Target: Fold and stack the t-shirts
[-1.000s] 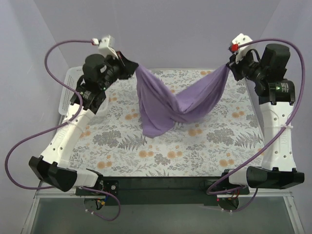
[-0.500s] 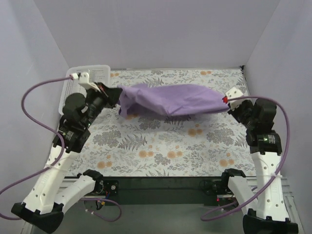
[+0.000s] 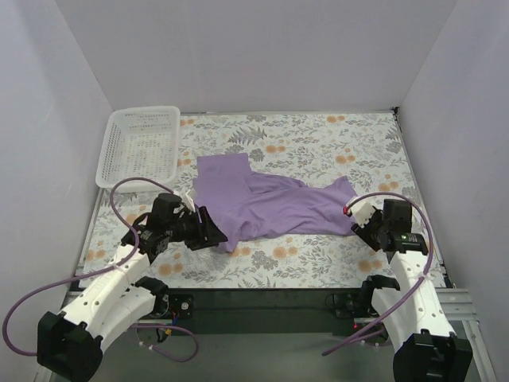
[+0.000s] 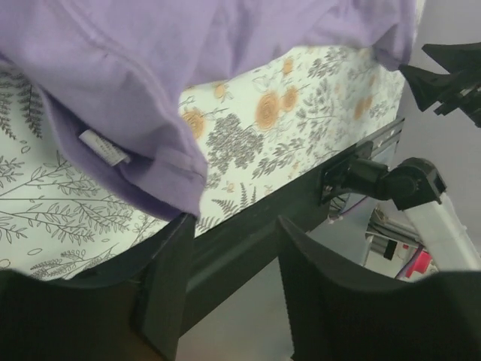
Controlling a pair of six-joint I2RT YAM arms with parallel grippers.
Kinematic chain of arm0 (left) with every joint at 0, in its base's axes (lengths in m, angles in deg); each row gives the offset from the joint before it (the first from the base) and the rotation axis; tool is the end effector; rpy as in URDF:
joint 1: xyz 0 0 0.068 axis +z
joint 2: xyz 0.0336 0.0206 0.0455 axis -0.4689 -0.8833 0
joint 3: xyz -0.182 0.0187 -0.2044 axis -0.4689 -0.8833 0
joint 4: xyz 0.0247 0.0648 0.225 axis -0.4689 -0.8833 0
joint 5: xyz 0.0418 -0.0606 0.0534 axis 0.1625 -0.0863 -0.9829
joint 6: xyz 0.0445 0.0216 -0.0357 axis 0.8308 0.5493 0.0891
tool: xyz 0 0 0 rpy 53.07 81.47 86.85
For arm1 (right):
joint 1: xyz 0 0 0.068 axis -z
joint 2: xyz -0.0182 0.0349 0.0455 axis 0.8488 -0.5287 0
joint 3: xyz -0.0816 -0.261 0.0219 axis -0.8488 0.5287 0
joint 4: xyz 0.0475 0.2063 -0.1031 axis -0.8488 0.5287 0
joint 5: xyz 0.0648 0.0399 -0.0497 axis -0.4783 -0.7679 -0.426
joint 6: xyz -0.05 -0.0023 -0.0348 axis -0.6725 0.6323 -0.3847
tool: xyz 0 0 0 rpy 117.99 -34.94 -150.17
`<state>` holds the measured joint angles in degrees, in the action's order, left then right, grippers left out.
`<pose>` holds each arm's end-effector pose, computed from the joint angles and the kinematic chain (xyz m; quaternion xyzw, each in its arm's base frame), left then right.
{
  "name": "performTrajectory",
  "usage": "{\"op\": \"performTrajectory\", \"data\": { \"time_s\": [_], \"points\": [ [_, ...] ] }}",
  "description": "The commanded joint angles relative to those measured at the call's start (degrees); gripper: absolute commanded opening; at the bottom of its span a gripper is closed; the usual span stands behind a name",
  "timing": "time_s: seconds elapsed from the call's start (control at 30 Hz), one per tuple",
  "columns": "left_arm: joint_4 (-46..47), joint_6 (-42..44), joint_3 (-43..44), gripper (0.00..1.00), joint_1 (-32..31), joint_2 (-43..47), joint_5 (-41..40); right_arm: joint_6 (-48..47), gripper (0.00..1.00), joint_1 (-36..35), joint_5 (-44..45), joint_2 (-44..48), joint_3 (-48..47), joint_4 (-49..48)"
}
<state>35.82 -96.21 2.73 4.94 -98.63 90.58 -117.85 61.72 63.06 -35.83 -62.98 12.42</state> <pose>0.1219 -0.0762 0.2107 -0.3556 0.8392 -0.4110 0.0208 0.1200 -0.0062 0.1942 -0.3899 0.8551 -0.1465 0.3089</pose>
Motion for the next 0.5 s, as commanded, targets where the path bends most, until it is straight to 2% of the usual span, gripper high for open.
{"op": "performTrajectory", "data": {
  "time_s": [0.0,0.03,0.07,0.17,0.27,0.47],
  "points": [
    [-5.1,0.0,7.51,0.47,0.17,3.9,-3.0,1.38,0.55,0.23,-3.65,-1.8,-6.63,-1.19],
    [-6.94,0.7,9.44,0.52,0.26,4.43,-4.5,2.78,0.6,0.14,-4.97,-3.29,-7.78,-0.93],
    [-7.57,1.14,10.24,0.53,0.18,4.52,-7.3,3.49,0.69,0.14,-6.47,-4.17,-8.66,-0.75],
    [-8.37,1.94,10.34,0.54,0.17,3.82,-10.48,6.56,0.75,0.23,-12.79,-8.3,-12.7,0.13],
    [-6.53,0.54,7.89,0.54,0.17,1.54,-11.54,9.63,0.75,0.14,-19.03,-12.7,-16.39,0.48],
    [-0.38,-4.21,7.61,0.57,0.26,-6.36,-25.5,13.86,0.75,0.14,-27.3,-20.43,-21.31,-0.13]
  ]
}}
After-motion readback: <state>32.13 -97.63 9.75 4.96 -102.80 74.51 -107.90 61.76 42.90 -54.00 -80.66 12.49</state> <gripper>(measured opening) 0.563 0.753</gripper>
